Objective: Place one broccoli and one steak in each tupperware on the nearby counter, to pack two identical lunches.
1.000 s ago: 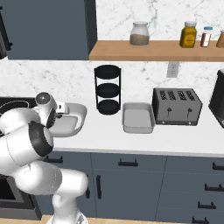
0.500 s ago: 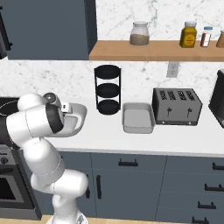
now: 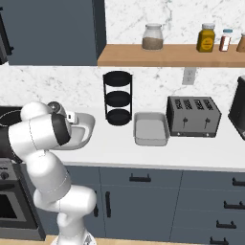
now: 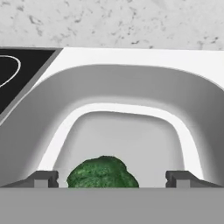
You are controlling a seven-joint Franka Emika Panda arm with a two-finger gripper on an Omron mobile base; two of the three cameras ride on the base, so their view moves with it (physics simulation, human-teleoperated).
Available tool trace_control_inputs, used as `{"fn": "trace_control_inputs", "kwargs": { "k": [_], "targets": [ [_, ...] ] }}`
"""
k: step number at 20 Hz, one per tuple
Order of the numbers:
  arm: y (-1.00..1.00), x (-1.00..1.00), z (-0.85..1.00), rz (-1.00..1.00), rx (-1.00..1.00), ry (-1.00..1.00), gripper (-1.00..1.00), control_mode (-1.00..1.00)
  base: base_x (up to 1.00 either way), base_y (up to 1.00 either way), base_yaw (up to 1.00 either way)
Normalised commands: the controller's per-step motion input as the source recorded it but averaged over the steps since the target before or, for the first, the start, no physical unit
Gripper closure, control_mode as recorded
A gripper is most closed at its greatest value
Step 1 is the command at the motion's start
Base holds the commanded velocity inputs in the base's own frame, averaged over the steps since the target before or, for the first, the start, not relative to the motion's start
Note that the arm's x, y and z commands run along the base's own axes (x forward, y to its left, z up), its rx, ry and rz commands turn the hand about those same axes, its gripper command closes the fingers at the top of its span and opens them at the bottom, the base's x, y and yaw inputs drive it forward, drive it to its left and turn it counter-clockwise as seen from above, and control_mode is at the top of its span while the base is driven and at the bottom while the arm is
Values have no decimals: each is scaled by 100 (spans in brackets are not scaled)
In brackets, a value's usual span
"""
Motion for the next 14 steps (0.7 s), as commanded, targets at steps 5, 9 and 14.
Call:
{"fn": "trace_control_inputs", "kwargs": {
  "k": [5,9,14],
  "targets": [
    [0,-25,23,0,2,0,-100,-100,0,0,0],
    [-1,-72,59,0,4,0,-100,-100,0,0,0],
    [-7,-100,70,0,8,3,-100,-100,0,0,0]
  ]
}}
